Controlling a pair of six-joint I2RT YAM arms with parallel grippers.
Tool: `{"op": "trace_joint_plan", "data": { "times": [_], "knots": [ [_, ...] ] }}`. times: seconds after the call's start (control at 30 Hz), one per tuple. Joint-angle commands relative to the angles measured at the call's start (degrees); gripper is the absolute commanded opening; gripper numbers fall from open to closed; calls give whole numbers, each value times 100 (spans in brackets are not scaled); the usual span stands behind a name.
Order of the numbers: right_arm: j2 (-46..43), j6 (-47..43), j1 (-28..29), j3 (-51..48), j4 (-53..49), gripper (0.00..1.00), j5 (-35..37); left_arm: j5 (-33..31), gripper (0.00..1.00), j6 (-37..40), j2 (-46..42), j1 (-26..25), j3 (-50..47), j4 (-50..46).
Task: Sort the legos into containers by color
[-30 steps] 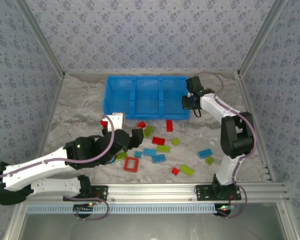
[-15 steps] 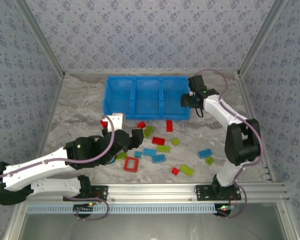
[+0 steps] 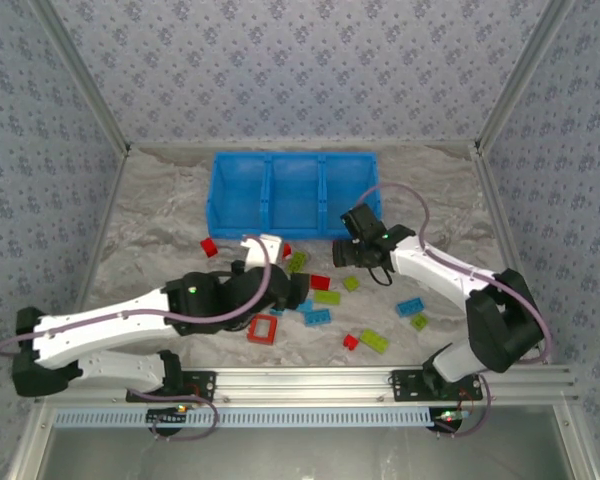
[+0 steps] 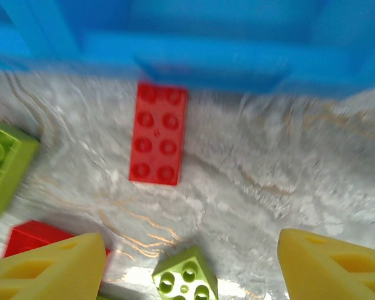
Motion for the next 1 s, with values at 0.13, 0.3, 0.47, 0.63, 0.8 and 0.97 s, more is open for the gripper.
{"op": "trace_joint_plan", "data": {
  "times": [0.13, 0.3, 0.47, 0.63, 0.8, 0.97],
  "knots": [
    [646, 288, 94, 79, 539, 75, -152, -587, 95, 4, 772, -537, 661, 13],
    [1149, 306, 115, 301, 651, 73, -141, -499, 95, -96, 934, -593, 601, 249],
    [1534, 286, 116, 527, 752, 65, -128, -524, 96, -149, 858, -613, 540, 236],
    [1766, 316, 115, 639, 786, 50, -24, -573, 96, -224, 736, -609, 439, 195],
    [1783, 305, 133, 605, 825, 33, 18, -622, 96, -274, 611, -614, 333, 205],
    [1339, 316, 272, 489, 577, 27, 211, -666, 96, -320, 539, -616, 276, 170]
  ]
}}
